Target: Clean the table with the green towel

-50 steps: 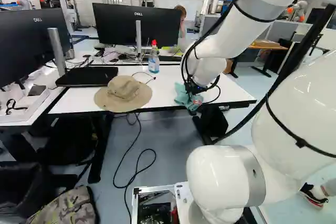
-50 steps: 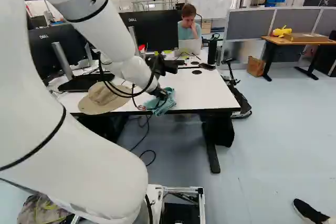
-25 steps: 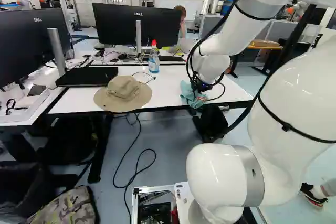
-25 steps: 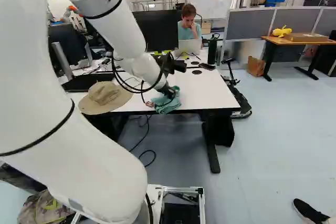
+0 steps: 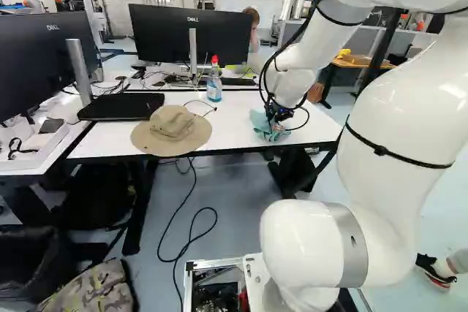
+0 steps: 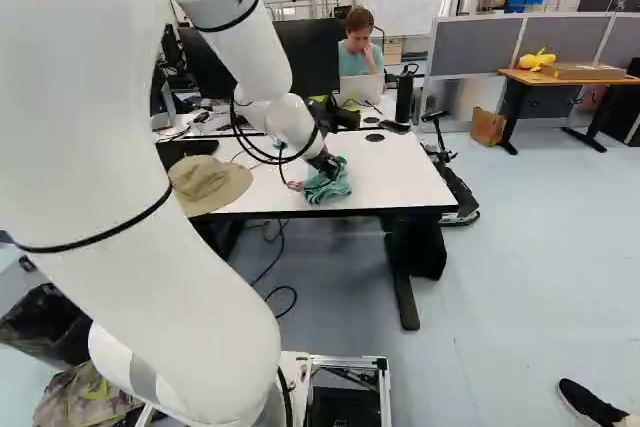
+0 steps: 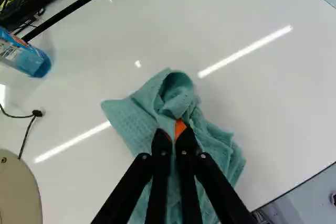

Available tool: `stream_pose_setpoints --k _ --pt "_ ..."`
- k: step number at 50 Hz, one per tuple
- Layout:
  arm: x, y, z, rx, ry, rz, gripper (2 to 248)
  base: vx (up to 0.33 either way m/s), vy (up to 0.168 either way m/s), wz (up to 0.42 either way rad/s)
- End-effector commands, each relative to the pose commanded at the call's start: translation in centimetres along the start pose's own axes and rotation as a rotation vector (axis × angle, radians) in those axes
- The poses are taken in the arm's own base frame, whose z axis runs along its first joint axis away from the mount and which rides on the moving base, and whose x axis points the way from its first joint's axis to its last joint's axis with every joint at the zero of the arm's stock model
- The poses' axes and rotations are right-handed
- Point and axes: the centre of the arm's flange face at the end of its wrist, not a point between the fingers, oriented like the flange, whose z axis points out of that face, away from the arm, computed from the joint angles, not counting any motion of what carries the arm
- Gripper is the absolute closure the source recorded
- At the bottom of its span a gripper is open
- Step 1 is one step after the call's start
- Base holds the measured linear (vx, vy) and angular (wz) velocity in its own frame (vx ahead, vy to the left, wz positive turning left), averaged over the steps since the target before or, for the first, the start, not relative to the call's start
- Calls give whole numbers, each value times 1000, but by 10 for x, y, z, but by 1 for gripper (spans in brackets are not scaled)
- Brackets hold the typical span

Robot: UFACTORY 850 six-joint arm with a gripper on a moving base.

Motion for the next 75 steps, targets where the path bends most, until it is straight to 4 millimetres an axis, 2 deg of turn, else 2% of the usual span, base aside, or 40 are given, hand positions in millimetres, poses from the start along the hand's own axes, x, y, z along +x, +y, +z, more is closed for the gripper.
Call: stream_pose_setpoints --k 16,40,75 --pt "20 -16 19 13 4 -14 225 0 0 0" --pt "28 -56 35 58 1 -67 225 0 0 0" --pt "40 -62 0 85 63 -70 225 0 0 0"
